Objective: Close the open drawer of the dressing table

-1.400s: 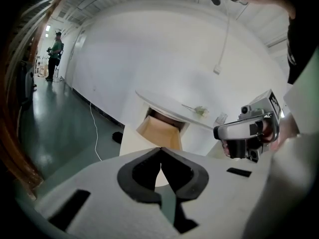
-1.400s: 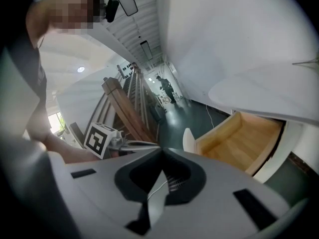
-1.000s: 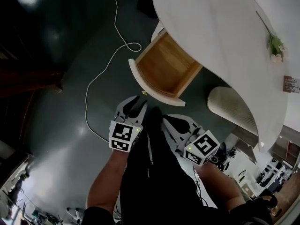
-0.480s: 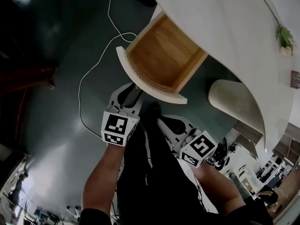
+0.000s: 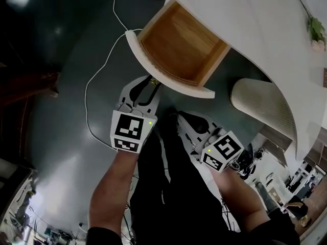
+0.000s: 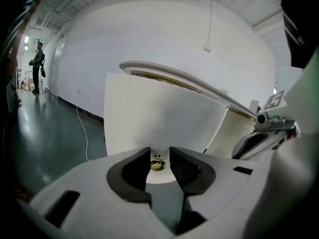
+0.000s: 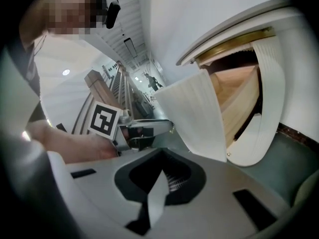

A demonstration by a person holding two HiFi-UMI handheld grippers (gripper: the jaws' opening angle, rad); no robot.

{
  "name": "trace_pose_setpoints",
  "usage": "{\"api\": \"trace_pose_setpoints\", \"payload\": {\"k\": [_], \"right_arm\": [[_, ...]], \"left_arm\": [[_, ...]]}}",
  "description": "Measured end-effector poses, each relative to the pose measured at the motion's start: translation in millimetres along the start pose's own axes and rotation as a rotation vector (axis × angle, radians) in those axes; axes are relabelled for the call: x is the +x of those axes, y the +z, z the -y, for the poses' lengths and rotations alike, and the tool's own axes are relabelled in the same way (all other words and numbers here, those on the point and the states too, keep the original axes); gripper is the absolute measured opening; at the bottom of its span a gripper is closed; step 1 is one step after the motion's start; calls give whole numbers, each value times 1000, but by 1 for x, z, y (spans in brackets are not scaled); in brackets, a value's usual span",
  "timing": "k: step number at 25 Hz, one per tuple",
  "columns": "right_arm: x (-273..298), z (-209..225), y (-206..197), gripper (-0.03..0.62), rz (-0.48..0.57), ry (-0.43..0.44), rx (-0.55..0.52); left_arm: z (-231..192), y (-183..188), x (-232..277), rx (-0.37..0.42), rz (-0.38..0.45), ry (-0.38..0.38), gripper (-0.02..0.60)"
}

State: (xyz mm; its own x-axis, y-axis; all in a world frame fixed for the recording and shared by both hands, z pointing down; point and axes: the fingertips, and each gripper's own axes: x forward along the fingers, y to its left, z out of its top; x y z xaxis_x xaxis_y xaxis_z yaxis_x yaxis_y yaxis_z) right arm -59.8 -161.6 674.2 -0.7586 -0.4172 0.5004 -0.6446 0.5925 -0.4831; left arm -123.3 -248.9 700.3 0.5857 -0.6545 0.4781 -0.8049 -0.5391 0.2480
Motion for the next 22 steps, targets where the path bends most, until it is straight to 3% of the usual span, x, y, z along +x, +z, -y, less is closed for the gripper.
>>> {"api": "trace_pose_setpoints", "payload": {"k": [11, 22], "right_arm": [[-16, 54, 44, 6, 114, -114, 26], [-42, 88, 27, 6, 87, -144, 66]], "left_arm": [[-1, 26, 45, 16, -38, -3, 121], [-1, 57, 98, 26, -22, -7, 123]]}}
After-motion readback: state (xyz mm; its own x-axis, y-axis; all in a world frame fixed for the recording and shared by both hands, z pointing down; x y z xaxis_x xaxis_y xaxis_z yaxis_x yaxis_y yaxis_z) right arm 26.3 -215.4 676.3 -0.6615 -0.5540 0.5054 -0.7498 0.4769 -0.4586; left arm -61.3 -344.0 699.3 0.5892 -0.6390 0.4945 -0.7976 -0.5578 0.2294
